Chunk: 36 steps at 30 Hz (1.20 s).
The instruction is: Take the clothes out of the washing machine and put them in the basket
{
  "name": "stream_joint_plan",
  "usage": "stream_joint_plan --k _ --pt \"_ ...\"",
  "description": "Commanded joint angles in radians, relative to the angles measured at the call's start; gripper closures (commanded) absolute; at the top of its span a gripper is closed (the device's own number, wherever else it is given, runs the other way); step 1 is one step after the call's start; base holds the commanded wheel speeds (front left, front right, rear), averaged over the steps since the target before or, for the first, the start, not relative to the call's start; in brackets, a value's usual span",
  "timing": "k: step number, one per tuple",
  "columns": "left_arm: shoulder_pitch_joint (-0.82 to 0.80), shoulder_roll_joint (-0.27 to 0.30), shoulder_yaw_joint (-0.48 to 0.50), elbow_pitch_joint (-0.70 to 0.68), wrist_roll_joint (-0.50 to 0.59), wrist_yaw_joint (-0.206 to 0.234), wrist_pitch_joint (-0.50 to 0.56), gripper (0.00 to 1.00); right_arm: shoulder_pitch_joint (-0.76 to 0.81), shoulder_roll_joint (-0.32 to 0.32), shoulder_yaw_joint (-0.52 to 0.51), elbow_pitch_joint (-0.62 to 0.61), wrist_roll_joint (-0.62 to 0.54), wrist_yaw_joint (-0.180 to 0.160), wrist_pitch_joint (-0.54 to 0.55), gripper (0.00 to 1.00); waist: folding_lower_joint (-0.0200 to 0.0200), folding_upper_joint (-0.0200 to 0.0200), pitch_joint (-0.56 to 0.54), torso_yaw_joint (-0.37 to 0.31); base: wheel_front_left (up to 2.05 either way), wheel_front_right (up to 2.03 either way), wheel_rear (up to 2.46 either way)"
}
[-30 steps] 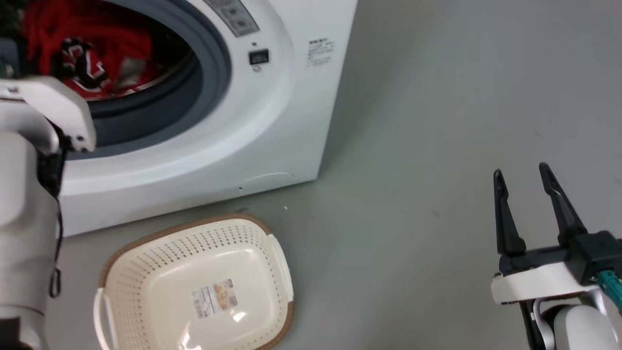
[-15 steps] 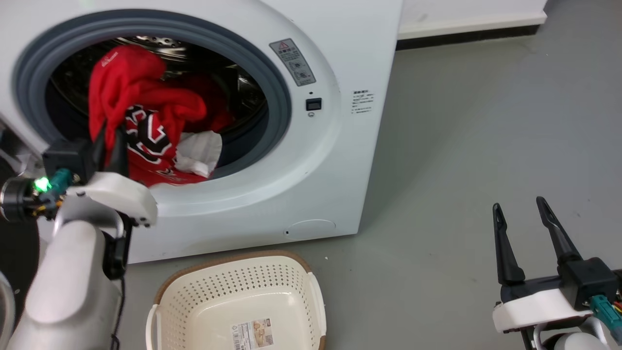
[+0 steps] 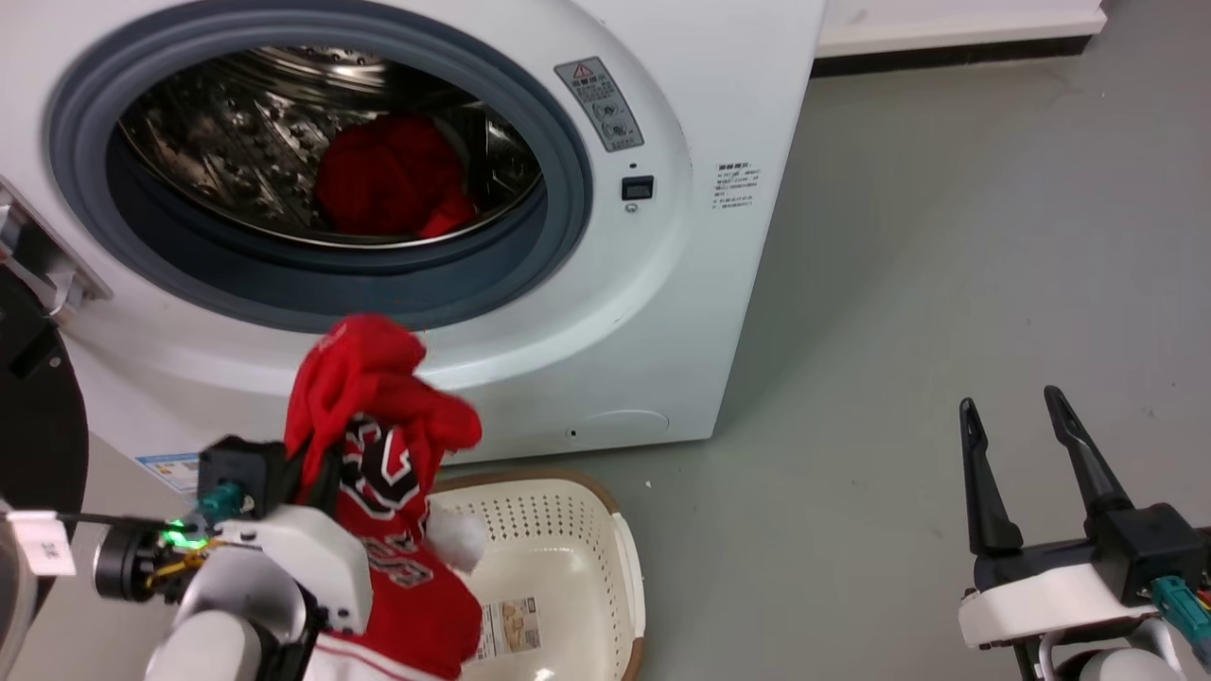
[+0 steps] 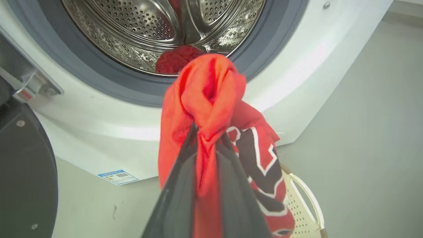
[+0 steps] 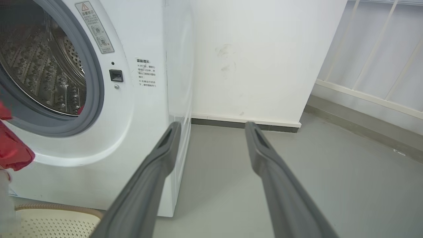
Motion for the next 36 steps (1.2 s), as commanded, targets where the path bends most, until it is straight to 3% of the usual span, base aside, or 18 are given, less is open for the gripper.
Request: stream_joint_plan --k 1,7,21,36 --pt "0.007 0.004 -0.002 0.004 -0.003 0.003 0.001 1.00 -0.013 0.001 -0.001 -0.002 0.001 -0.001 -0.002 0.00 0.0001 0.0000 0.019 -0.007 0.00 0.00 0.00" --pt "-0.002 0.000 -0.048 0.167 0.028 -0.016 -0.026 1.00 -0.059 0.001 -0.003 -0.010 -0.004 -0.001 -0.002 0.00 0.0001 0.0000 0.117 -0.041 0.00 0.00 0.00" --pt "-0.269 -0.060 -0.111 0.650 0.061 -0.083 -0.158 1.00 -0.144 0.001 0.008 -0.036 0.015 -0.001 -0.002 0.00 0.0001 0.0000 0.367 -0.137 0.00 0.00 0.00" --pt "-0.427 -0.067 -0.127 1.000 0.059 -0.098 -0.284 1.00 -0.192 0.001 0.039 -0.042 0.046 -0.001 -0.002 0.00 0.0001 0.0000 0.476 -0.185 0.00 0.00 0.00"
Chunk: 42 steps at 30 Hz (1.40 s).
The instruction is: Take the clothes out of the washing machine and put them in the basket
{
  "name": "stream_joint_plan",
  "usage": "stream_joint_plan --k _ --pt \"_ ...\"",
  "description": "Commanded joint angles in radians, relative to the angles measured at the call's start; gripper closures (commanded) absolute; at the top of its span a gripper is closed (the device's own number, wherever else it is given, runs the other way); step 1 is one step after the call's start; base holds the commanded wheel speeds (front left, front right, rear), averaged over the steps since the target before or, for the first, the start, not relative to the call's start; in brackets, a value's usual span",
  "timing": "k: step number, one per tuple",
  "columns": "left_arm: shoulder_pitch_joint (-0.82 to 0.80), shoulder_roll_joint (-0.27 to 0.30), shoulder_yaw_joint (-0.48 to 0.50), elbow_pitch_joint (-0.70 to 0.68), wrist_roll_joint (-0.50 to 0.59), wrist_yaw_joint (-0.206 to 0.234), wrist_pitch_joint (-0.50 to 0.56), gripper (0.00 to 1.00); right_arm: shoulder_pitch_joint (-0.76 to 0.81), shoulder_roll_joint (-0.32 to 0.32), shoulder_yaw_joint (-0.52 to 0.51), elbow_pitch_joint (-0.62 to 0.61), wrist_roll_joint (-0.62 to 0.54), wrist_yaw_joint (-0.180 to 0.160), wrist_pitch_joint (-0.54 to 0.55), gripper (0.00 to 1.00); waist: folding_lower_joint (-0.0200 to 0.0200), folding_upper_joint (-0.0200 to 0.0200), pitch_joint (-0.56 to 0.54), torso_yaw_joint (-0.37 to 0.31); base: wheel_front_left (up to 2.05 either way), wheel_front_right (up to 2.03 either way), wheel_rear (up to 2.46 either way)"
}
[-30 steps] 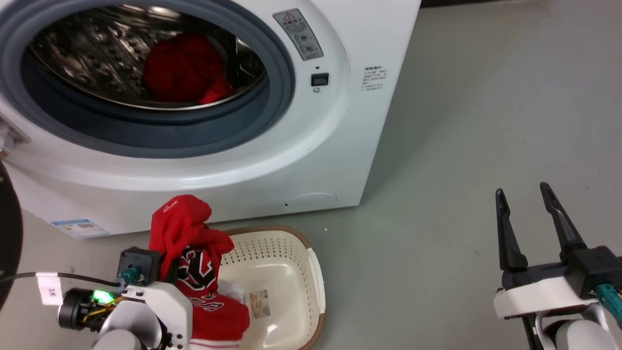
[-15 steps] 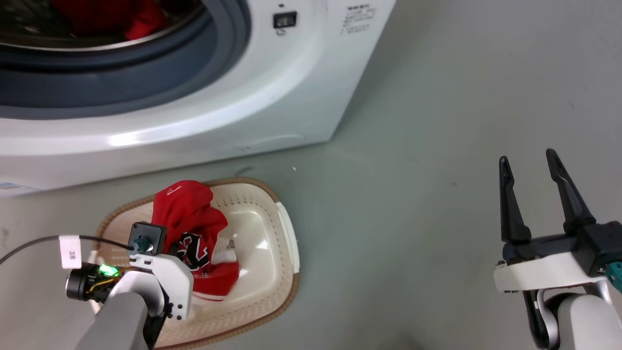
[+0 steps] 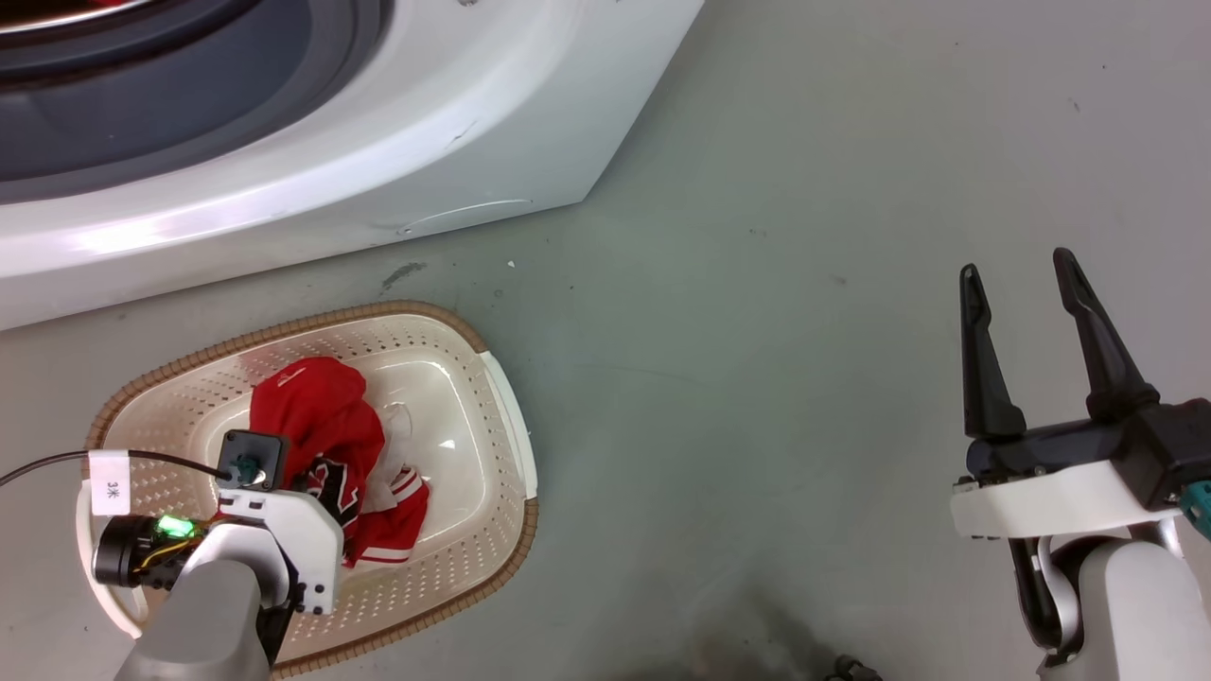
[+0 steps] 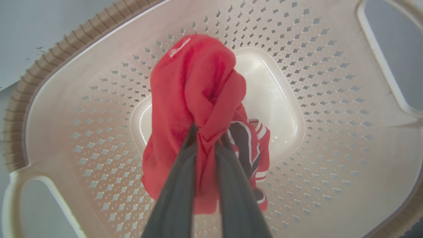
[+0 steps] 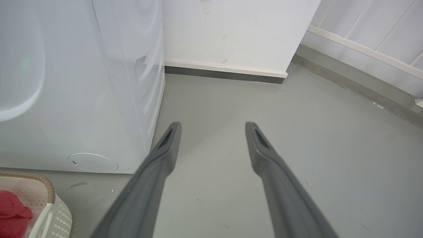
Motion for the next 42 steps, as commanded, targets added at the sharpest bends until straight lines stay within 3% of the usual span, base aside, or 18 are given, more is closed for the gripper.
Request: stream_joint_plan --k 1,2,12,25,32,42 --pt "-0.016 -0.001 -0.001 0.005 0.002 0.008 -0.020 0.05 -0.012 0.002 -0.001 0.002 0.001 -0.001 -0.002 0.00 -0.0002 0.0000 -0.003 0.003 0.00 0.00 0.00" --pt "-0.020 -0.006 -0.004 0.012 0.004 0.010 -0.034 0.00 -0.014 0.002 -0.004 0.006 -0.001 -0.001 -0.002 0.00 -0.0002 0.0000 -0.008 0.006 0.00 0.00 0.00" --pt "0.011 -0.053 -0.011 0.023 -0.007 -0.010 -0.081 0.00 0.014 0.001 -0.014 0.034 -0.026 -0.001 -0.002 0.00 -0.0002 0.0000 -0.157 0.068 0.00 0.00 0.00" --pt "0.256 -0.039 0.091 -0.474 0.041 0.048 -0.081 0.00 0.104 0.001 -0.054 0.058 -0.054 -0.001 -0.002 0.00 -0.0002 0.0000 -0.380 0.152 0.00 0.00 0.00" --pt "0.382 -0.069 0.169 -0.704 0.065 0.069 -0.081 0.00 0.146 0.001 -0.059 0.066 -0.046 -0.001 -0.002 0.00 -0.0002 0.0000 -0.452 0.169 0.00 0.00 0.00" --pt "0.495 -0.132 0.259 -0.902 0.091 0.082 -0.081 0.00 0.175 0.002 -0.042 0.081 -0.021 -0.001 -0.002 0.00 -0.0002 0.0000 -0.506 0.162 0.00 0.00 0.00"
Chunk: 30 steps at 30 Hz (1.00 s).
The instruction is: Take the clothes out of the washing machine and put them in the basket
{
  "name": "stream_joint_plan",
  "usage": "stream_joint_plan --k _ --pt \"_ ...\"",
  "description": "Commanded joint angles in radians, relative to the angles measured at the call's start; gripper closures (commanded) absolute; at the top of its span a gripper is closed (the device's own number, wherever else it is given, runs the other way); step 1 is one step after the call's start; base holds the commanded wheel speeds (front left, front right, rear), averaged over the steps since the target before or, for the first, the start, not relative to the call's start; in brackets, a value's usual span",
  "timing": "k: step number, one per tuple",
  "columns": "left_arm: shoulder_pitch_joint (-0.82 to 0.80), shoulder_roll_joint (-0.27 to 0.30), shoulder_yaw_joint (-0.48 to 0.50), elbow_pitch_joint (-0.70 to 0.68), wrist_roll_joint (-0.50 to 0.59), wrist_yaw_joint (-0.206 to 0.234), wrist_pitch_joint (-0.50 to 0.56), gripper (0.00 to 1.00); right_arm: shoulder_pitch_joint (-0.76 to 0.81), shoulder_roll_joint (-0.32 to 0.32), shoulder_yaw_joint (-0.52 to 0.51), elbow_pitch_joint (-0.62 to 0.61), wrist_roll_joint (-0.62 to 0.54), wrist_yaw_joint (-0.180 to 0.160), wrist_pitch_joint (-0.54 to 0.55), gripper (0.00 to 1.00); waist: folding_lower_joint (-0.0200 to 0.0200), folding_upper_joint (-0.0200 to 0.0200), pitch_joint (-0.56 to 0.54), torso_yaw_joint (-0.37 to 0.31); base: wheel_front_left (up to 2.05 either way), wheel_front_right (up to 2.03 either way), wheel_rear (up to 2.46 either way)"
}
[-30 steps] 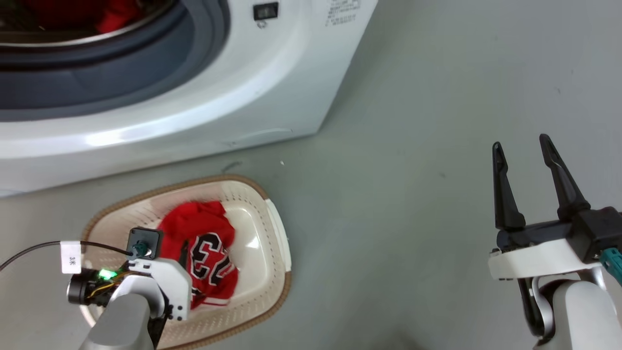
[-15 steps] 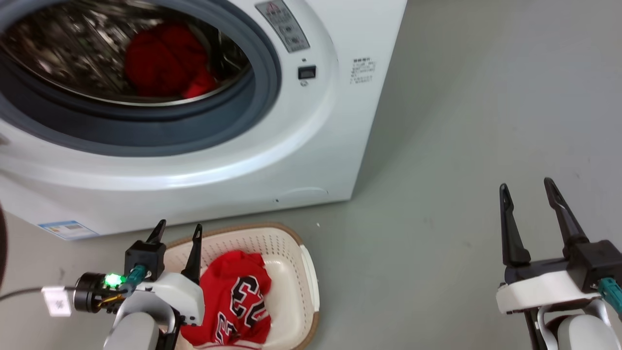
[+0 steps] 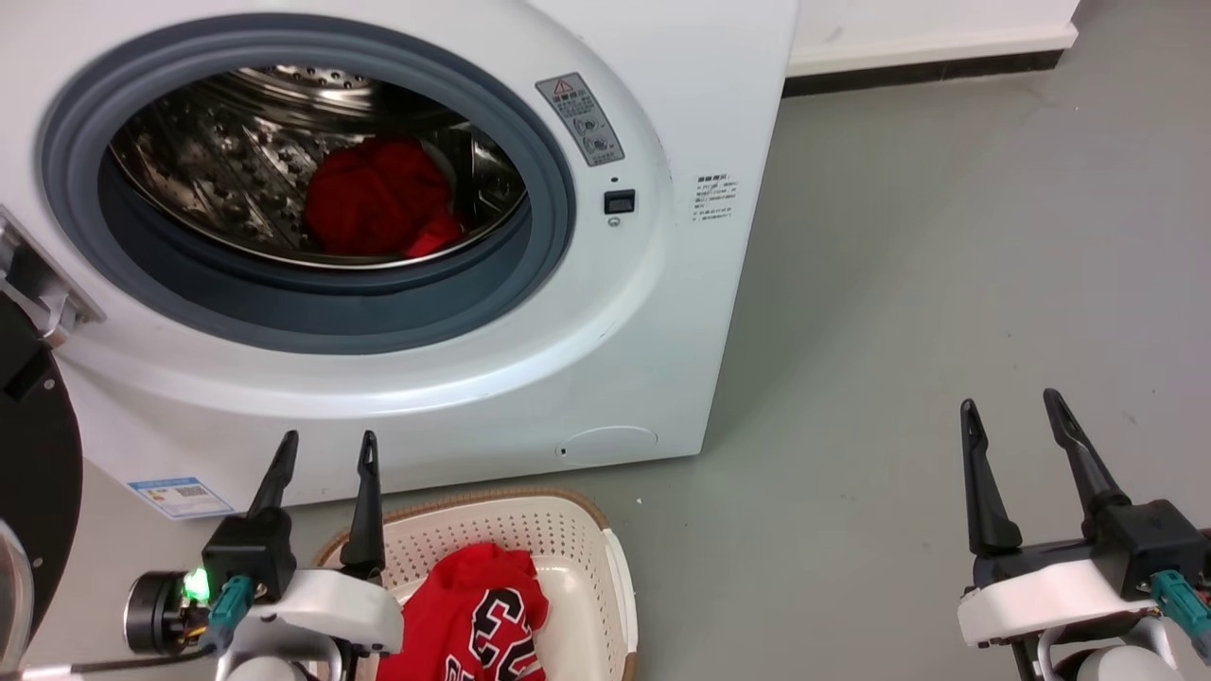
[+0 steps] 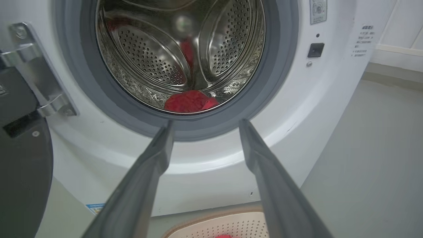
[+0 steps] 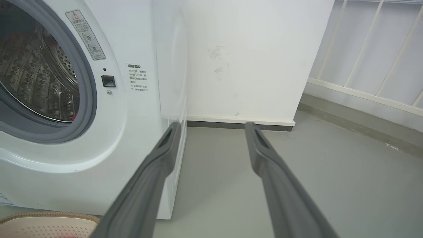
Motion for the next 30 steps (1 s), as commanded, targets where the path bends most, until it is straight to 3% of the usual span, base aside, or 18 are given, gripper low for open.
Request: stream_joint_plan --k 1,9,17,21,30 --pt "0.016 -0.012 0.010 -0.023 0.007 0.004 -0.003 0.00 0.013 0.001 0.003 0.002 0.010 -0.001 -0.002 0.00 0.0002 0.0000 -0.007 -0.002 0.00 0.00 0.00" --pt "-0.010 -0.027 0.049 -0.076 0.035 -0.032 -0.003 0.00 0.002 0.002 0.020 -0.009 0.024 -0.001 -0.002 0.00 0.0002 0.0000 0.030 -0.011 0.00 0.00 0.00" --pt "-0.214 0.049 0.049 0.020 0.058 -0.076 0.029 0.00 -0.058 0.002 0.048 -0.008 0.043 -0.001 -0.002 0.00 0.0002 0.0000 0.161 -0.066 0.00 0.00 0.00" --pt "-0.384 0.096 0.030 0.074 0.056 -0.112 0.112 0.00 -0.094 0.002 0.065 -0.018 0.051 -0.001 -0.002 0.00 0.0002 0.0000 0.248 -0.101 0.00 0.00 0.00" --pt "-0.826 0.239 0.009 0.259 0.020 -0.151 0.432 0.00 -0.172 0.002 0.110 -0.029 0.092 -0.001 -0.002 0.00 0.0002 0.0000 0.452 -0.222 0.00 0.00 0.00"
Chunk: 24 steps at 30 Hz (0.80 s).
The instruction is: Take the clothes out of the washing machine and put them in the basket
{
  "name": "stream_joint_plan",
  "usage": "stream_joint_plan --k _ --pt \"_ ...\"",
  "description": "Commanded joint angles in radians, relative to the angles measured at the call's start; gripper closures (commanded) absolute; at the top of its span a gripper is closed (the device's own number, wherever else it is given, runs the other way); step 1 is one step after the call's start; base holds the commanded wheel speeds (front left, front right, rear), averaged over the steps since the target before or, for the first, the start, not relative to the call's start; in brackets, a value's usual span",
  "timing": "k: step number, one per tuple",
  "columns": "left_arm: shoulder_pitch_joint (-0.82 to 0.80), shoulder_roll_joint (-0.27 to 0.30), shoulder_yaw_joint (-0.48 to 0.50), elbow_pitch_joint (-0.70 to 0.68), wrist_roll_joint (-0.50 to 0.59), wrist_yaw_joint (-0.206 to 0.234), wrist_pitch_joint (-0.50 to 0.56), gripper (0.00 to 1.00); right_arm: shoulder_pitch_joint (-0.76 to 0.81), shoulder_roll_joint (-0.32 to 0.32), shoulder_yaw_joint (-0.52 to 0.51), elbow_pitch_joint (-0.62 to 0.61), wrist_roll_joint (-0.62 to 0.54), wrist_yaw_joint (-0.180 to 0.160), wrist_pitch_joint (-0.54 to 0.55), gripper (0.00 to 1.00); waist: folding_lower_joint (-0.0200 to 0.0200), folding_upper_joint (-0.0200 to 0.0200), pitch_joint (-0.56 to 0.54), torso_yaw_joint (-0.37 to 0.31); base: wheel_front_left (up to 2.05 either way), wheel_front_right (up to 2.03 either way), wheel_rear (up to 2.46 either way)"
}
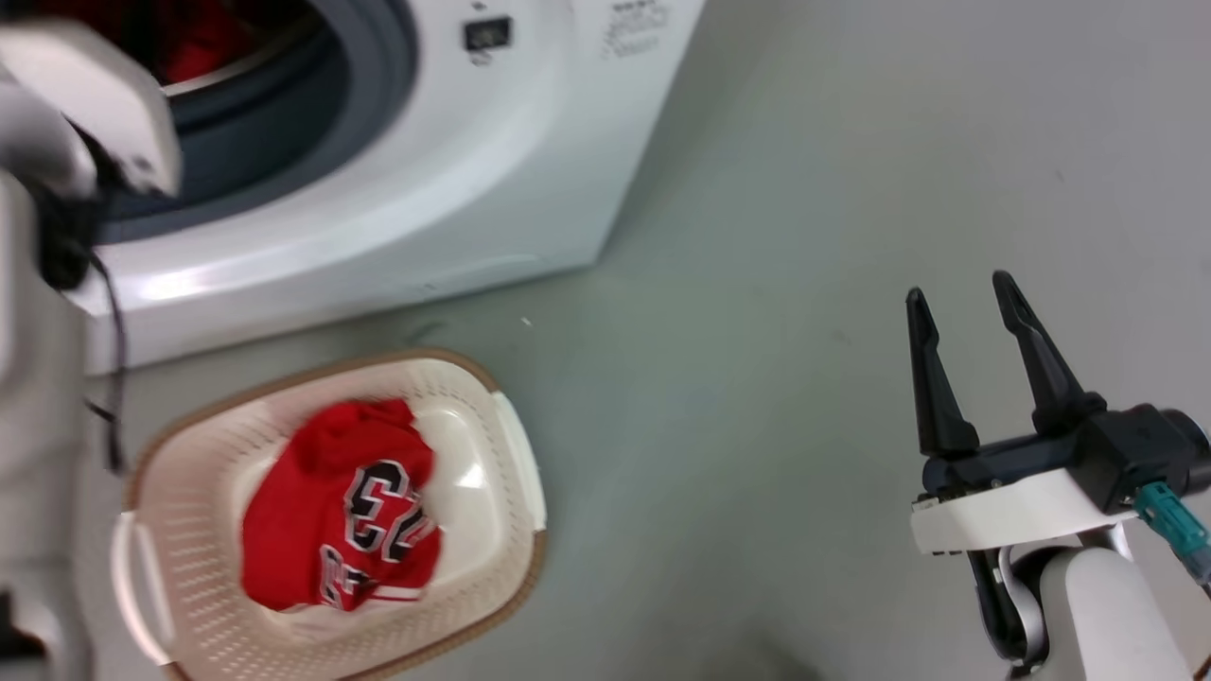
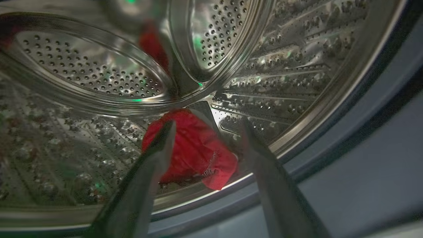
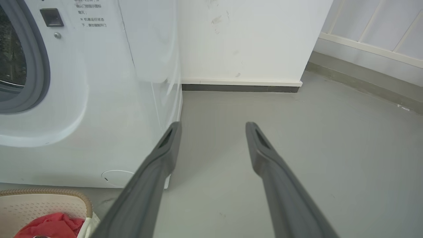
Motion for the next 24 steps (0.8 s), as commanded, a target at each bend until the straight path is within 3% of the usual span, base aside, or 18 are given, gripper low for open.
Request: stream_joint_plan --k 1,9,16,24 --pt "-0.034 0.016 -0.006 0.013 0.010 -0.003 0.021 0.00 -0.015 0.002 0.004 -0.003 0.006 -0.001 -0.002 0.00 -0.0002 0.0000 0.094 -0.082 0.00 0.00 0.00" --pt "-0.320 0.168 -0.047 0.146 0.041 -0.007 0.255 0.00 -0.030 0.003 0.084 0.000 0.056 -0.001 -0.002 0.00 -0.0002 0.0000 0.202 -0.204 0.00 0.00 0.00" --pt "-0.482 0.224 -0.028 0.244 0.057 0.040 0.359 0.00 -0.029 0.003 0.138 0.005 0.087 -0.001 -0.002 0.00 -0.0002 0.0000 0.263 -0.263 0.00 0.00 0.00" --pt "-0.495 0.284 -0.090 0.321 0.125 0.053 0.413 0.00 -0.005 0.002 0.156 -0.004 0.114 -0.001 -0.002 0.00 -0.0002 0.0000 0.288 -0.266 0.00 0.00 0.00"
